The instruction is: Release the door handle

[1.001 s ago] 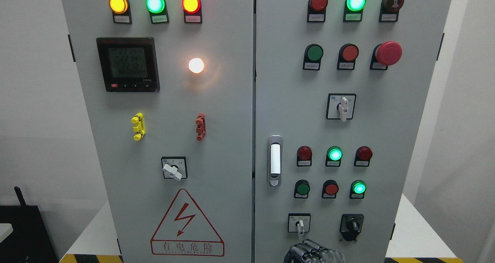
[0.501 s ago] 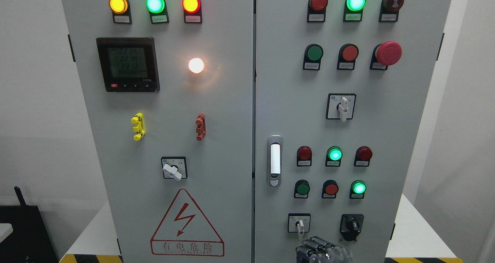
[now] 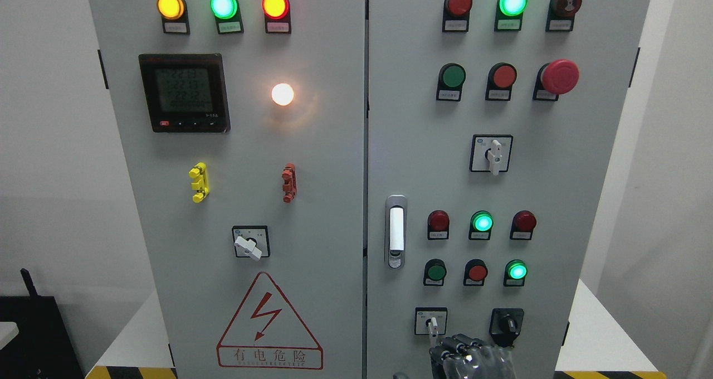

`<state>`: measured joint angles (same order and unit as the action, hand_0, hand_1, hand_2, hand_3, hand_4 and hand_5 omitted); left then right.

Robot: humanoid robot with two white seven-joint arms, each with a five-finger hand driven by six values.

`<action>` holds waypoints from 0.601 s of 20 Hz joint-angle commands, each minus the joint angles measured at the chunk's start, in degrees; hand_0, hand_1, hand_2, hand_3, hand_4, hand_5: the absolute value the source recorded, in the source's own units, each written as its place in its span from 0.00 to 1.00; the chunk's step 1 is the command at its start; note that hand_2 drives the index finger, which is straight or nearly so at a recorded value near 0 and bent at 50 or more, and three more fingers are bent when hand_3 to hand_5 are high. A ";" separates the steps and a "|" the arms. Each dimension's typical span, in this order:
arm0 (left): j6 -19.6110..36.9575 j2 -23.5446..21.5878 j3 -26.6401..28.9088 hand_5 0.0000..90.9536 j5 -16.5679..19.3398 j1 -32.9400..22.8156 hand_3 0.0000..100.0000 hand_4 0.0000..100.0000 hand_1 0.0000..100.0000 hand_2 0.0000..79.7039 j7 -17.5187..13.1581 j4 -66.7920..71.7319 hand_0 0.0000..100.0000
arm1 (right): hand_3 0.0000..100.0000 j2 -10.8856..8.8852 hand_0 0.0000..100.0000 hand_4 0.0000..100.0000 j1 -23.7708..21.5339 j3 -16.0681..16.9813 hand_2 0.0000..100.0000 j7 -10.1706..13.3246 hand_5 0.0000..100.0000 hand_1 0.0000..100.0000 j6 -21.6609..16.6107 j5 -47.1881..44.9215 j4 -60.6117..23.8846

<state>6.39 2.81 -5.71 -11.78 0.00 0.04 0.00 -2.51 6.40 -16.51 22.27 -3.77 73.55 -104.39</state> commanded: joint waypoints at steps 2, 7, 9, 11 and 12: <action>0.03 0.00 0.00 0.00 0.00 -1.76 0.00 0.00 0.39 0.00 0.05 -1.76 0.12 | 1.00 -1.27 0.24 0.94 -0.69 0.42 1.00 0.32 0.97 0.00 0.61 5.55 -2.22; 0.03 0.00 0.00 0.00 0.00 -1.76 0.00 0.00 0.39 0.00 0.05 -1.76 0.12 | 1.00 -1.63 0.24 0.94 1.41 0.33 1.00 0.32 0.96 0.00 2.36 5.90 -2.93; 0.03 0.00 0.00 0.00 0.00 -1.76 0.00 0.00 0.39 0.00 0.05 -1.76 0.12 | 1.00 -1.36 0.24 0.93 2.30 0.42 1.00 0.15 0.96 0.00 4.47 8.09 -2.93; 0.03 0.00 0.00 0.00 0.00 -1.76 0.00 0.00 0.39 0.00 0.05 -1.76 0.12 | 1.00 -0.49 0.24 0.93 2.12 0.16 1.00 0.06 0.96 0.00 4.83 9.24 -3.02; 0.03 0.00 0.00 0.00 0.00 -1.76 0.00 0.00 0.39 0.00 0.05 -1.76 0.12 | 1.00 1.69 0.24 0.93 2.04 0.07 1.00 0.14 0.96 0.00 4.83 10.20 -3.02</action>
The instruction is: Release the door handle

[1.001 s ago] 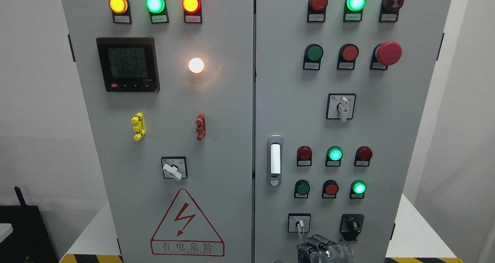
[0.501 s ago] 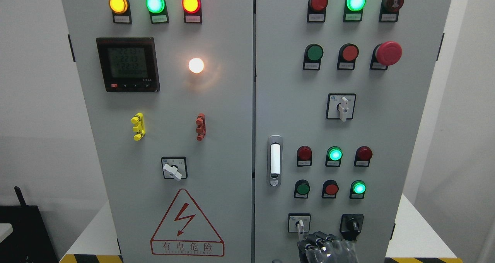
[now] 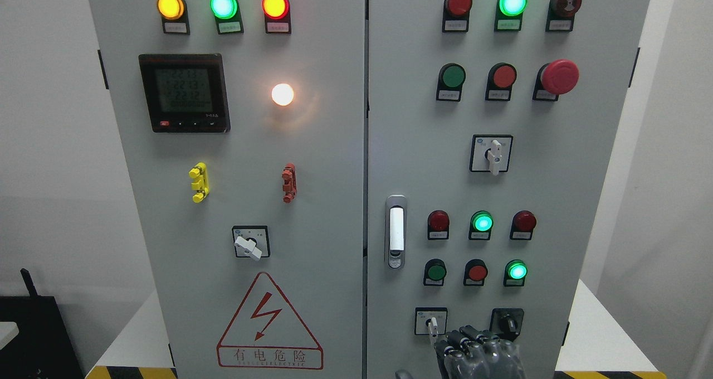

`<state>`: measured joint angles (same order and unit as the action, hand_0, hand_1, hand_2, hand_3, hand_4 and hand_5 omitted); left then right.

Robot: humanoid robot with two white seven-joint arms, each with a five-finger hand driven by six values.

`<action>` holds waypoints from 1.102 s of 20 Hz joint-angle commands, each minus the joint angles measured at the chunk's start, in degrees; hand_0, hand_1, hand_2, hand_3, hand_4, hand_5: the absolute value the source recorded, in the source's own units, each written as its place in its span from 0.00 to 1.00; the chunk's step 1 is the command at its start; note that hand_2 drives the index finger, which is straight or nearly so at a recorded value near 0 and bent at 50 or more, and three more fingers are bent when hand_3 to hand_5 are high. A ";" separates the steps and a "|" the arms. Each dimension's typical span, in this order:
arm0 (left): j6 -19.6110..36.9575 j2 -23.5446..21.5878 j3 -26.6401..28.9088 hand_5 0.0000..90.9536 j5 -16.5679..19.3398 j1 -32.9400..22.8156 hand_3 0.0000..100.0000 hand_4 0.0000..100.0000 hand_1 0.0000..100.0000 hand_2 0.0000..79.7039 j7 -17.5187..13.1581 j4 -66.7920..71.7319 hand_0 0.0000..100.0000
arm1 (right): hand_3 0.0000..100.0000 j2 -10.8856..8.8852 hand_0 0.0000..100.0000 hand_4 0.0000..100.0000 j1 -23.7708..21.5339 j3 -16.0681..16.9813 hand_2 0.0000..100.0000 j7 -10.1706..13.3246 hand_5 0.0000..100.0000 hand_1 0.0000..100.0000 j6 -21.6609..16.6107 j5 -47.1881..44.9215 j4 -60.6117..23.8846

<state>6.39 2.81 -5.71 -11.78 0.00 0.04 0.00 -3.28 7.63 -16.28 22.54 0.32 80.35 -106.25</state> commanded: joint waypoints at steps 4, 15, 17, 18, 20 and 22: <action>0.03 0.00 0.00 0.00 0.09 -1.76 0.00 0.00 0.39 0.00 0.05 -1.76 0.12 | 1.00 7.58 0.24 0.93 0.19 -0.07 1.00 0.14 0.96 0.00 0.64 7.72 -1.24; 0.03 0.00 0.00 0.00 0.00 -1.76 0.00 0.00 0.39 0.00 0.05 -1.76 0.12 | 1.00 11.01 0.25 0.92 1.33 2.13 1.00 -0.13 0.96 0.00 0.73 11.06 -1.07; 0.03 0.00 0.00 0.00 0.00 -1.76 0.00 0.00 0.39 0.00 0.05 -1.76 0.12 | 1.00 11.01 0.25 0.92 1.59 2.22 1.00 -0.04 0.96 0.00 0.82 11.06 0.42; 0.03 0.00 0.00 0.00 0.00 -1.76 0.00 0.00 0.39 0.00 0.05 -1.76 0.12 | 1.00 11.01 0.26 0.92 1.94 2.22 1.00 0.05 0.96 0.00 0.91 11.06 0.95; 0.03 0.00 0.00 0.00 0.00 -1.76 0.00 0.00 0.39 0.00 0.05 -1.76 0.12 | 1.00 11.01 0.26 0.92 3.52 2.48 1.00 0.05 0.96 0.00 1.78 10.89 2.44; 0.03 0.00 0.00 0.00 0.00 -1.76 0.00 0.00 0.39 0.00 0.05 -1.76 0.12 | 1.00 11.10 0.26 0.92 5.80 3.70 1.00 -0.21 0.96 0.00 1.88 10.71 4.81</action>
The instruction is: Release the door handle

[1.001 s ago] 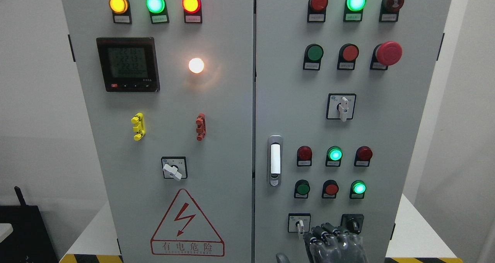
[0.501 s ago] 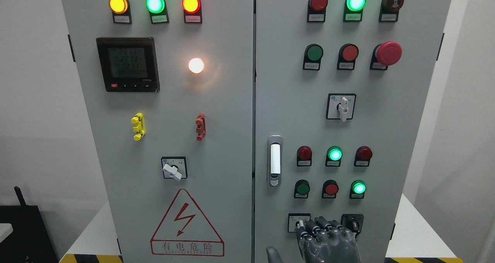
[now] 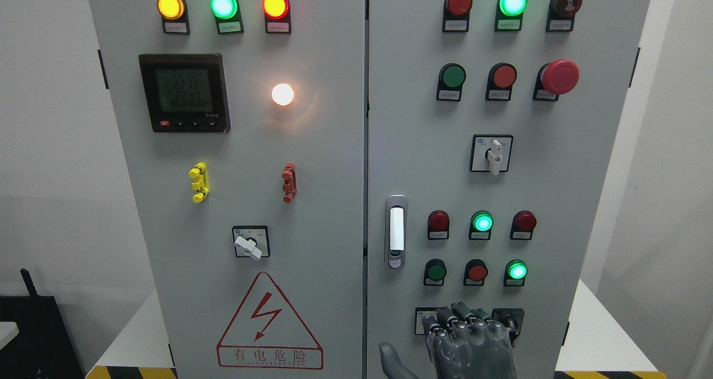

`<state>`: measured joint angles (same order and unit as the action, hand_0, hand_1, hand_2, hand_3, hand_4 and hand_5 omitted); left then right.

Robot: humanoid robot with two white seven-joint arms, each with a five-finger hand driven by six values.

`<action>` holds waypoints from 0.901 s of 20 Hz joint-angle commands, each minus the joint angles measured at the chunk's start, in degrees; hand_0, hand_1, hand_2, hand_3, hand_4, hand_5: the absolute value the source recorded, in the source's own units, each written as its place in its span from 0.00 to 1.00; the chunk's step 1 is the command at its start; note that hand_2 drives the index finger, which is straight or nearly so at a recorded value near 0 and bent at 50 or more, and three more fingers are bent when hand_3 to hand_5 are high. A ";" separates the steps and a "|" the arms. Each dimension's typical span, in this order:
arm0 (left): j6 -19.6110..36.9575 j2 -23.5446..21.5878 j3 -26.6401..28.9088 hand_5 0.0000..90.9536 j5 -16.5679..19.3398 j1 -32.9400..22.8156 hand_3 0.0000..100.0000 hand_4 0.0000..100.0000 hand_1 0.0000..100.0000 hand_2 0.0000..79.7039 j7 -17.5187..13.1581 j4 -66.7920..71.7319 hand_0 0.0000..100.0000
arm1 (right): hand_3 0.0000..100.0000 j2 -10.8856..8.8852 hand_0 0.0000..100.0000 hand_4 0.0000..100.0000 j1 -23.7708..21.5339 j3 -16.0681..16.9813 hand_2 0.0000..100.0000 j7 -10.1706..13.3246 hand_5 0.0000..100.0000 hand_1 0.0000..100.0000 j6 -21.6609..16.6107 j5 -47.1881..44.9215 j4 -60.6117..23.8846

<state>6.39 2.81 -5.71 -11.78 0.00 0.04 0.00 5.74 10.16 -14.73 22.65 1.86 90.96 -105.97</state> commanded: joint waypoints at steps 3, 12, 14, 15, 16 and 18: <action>0.03 0.00 0.00 0.00 0.00 -1.76 0.00 0.00 0.39 0.00 0.05 -1.76 0.12 | 1.00 2.08 0.27 0.92 4.52 3.65 1.00 -0.50 0.95 0.00 0.34 -0.34 7.27; 0.03 0.00 0.00 0.00 0.00 -1.76 0.00 0.00 0.39 0.00 0.05 -1.76 0.12 | 1.00 2.17 0.28 0.95 7.42 4.80 1.00 -0.94 0.95 0.00 0.52 -0.78 9.99; 0.03 0.00 0.00 0.00 0.00 -1.76 0.00 0.00 0.39 0.00 0.05 -1.76 0.12 | 1.00 2.26 0.28 1.00 8.03 4.80 1.00 -1.73 0.95 0.00 0.52 -0.78 10.09; 0.03 0.00 0.00 0.00 0.00 -1.76 0.00 0.00 0.39 0.00 0.05 -1.76 0.12 | 1.00 2.26 0.28 1.00 8.04 4.97 1.00 -1.73 0.95 0.00 0.60 -0.87 10.00; 0.03 0.00 0.00 0.00 0.00 -1.76 0.00 0.00 0.39 0.00 0.05 -1.76 0.12 | 1.00 2.26 0.28 1.00 8.12 4.98 1.00 -1.73 0.95 0.00 0.61 -0.87 9.91; 0.03 0.00 0.00 0.00 0.00 -1.76 0.00 0.00 0.39 0.00 0.05 -1.76 0.12 | 1.00 2.26 0.28 1.00 8.47 4.89 1.00 -1.82 0.96 0.00 0.61 -0.87 9.73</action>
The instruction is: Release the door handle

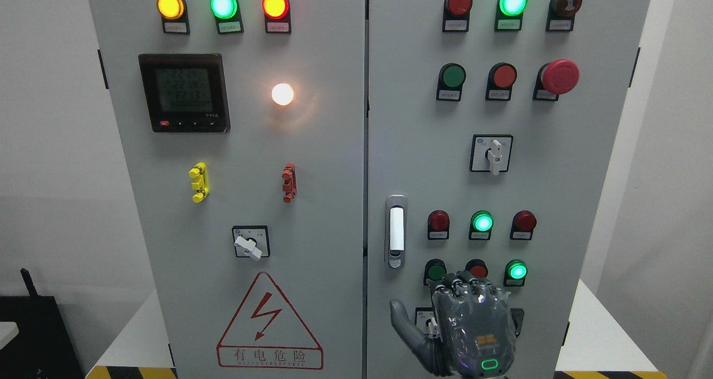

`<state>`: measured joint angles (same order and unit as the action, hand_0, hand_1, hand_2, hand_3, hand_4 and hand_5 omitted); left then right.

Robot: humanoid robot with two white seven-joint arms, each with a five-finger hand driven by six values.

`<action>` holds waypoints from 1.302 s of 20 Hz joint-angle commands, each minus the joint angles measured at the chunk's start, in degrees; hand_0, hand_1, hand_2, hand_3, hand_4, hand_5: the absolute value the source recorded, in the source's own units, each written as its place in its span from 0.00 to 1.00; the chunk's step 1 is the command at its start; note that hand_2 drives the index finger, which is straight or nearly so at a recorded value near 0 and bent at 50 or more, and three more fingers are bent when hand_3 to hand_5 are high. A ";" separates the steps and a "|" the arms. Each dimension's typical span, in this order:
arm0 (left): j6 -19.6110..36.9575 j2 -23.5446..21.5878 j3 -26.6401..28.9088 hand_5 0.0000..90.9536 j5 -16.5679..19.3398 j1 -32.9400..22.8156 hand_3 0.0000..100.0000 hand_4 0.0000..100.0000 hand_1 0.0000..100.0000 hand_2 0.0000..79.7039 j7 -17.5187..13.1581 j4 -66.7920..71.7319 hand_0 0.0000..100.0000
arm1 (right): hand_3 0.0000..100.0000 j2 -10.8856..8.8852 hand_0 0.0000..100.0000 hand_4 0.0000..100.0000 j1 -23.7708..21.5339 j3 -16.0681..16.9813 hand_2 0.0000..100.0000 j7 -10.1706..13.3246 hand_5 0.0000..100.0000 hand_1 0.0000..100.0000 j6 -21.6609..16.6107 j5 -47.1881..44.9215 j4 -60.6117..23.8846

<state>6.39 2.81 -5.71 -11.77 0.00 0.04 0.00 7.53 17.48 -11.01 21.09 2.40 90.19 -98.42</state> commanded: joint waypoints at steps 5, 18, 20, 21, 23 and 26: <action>0.02 0.00 0.00 0.00 0.00 -1.76 0.00 0.00 0.39 0.00 0.05 -1.76 0.12 | 1.00 0.55 0.27 1.00 2.47 1.08 1.00 -1.48 0.96 0.00 0.24 -0.37 0.95; 0.02 0.00 0.00 0.00 0.00 -1.76 0.00 0.00 0.39 0.00 0.05 -1.76 0.12 | 1.00 0.64 0.30 1.00 4.67 0.64 1.00 -4.48 0.97 0.00 0.94 -0.63 0.60; 0.02 0.00 0.00 0.00 0.00 -1.76 0.00 0.00 0.39 0.00 0.05 -1.76 0.12 | 1.00 0.64 0.31 1.00 5.11 0.64 1.00 -4.91 0.97 0.00 0.94 -0.63 0.60; 0.02 0.00 0.00 0.00 0.00 -1.76 0.00 0.00 0.39 0.00 0.05 -1.76 0.12 | 1.00 0.64 0.31 1.00 5.37 0.64 1.00 -5.52 0.97 0.00 0.94 -0.63 0.60; 0.02 0.00 0.00 0.00 0.00 -1.76 0.00 0.00 0.39 0.00 0.05 -1.76 0.12 | 1.00 0.64 0.31 1.00 5.81 0.55 1.00 -5.97 0.97 0.00 0.94 -0.63 0.69; 0.02 0.00 0.00 0.00 0.00 -1.76 0.00 0.00 0.39 0.00 0.05 -1.76 0.12 | 1.00 0.64 0.32 1.00 6.08 -0.15 1.00 -6.23 0.97 0.00 0.94 -0.63 0.69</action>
<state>6.39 2.81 -5.71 -11.77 0.00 0.04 0.00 8.07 22.67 -10.46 15.21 3.34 89.59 -97.76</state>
